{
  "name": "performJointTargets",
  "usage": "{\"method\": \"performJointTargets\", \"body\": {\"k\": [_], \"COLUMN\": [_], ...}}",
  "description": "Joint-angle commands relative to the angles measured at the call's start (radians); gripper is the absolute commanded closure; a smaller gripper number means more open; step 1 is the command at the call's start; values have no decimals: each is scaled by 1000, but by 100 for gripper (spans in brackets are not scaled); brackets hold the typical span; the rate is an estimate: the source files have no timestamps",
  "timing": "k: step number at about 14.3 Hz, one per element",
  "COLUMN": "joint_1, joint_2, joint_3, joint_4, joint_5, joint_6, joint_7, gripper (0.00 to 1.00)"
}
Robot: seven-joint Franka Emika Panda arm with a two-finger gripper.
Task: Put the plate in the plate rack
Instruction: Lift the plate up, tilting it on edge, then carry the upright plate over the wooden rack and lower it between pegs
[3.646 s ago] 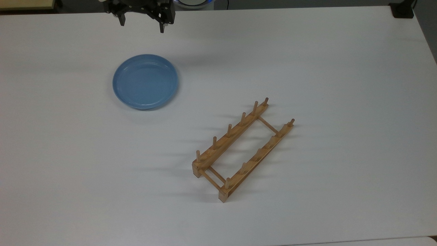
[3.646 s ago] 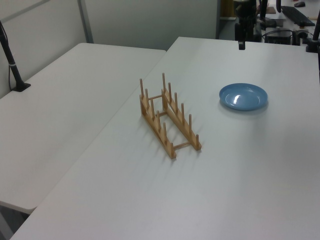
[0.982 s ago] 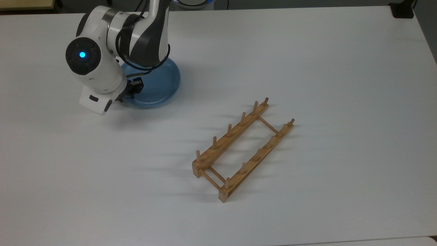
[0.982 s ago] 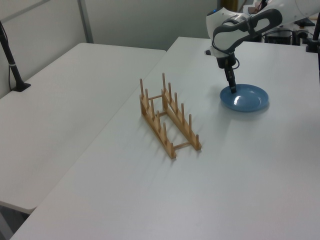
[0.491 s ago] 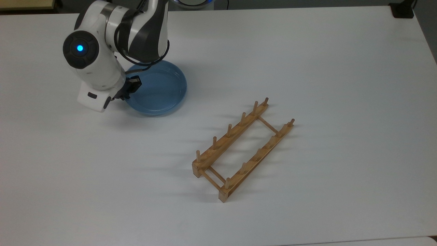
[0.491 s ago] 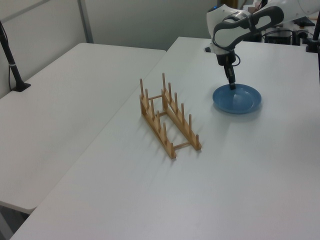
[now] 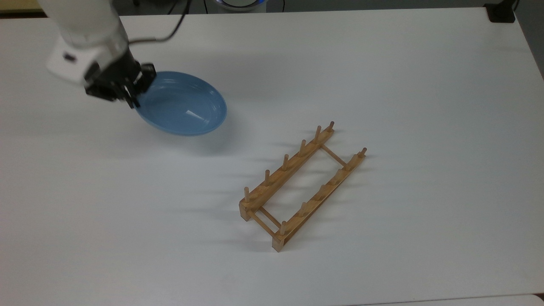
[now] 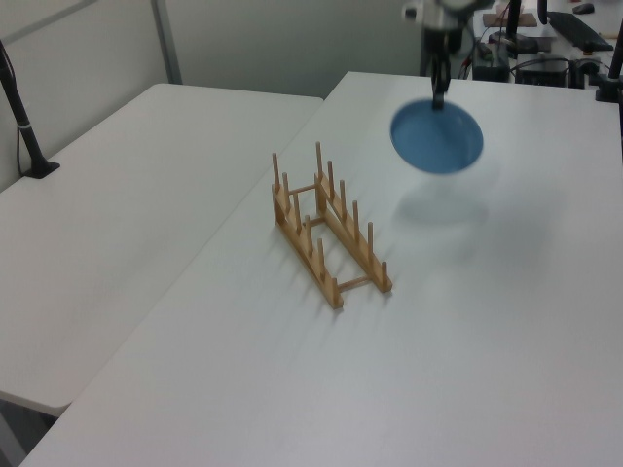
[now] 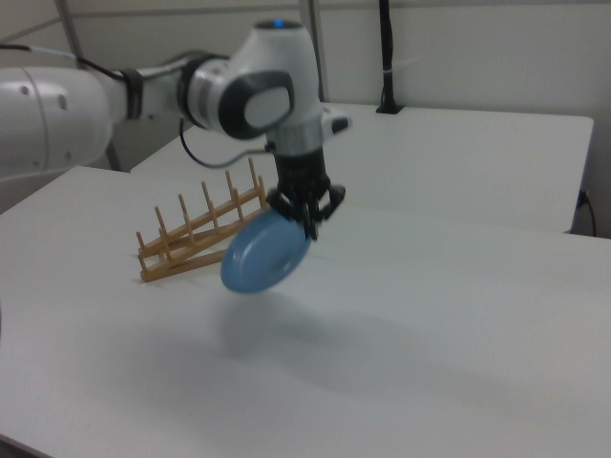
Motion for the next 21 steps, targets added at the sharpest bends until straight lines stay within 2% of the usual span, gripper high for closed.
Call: {"method": "performJointTargets", "body": {"k": [1,4,5,7,10,11,13,17,19,21], "joint_1": [64,159,197,315,459,510,559,653,720,756], "joint_2": [-68,-126,-140,-154,-152,-152,-152,-166,-174,-169], "joint_3": [4,-3,-3,-1,-1,0,8,11,11,11], "joint_4": [106,139,137,133,88,71,50,-54,-105,-121], "joint_5": [10,-10,-45,-212,-404,-500,-587,-719,-835,-881], "joint_6": [5,52,75,121,206,204,200,193,190,181], "joint_7": [85,86,114,307,537,623,718,842,962,1016], "gripper": [100,100,100,100,100,100,100,100,100,100]}}
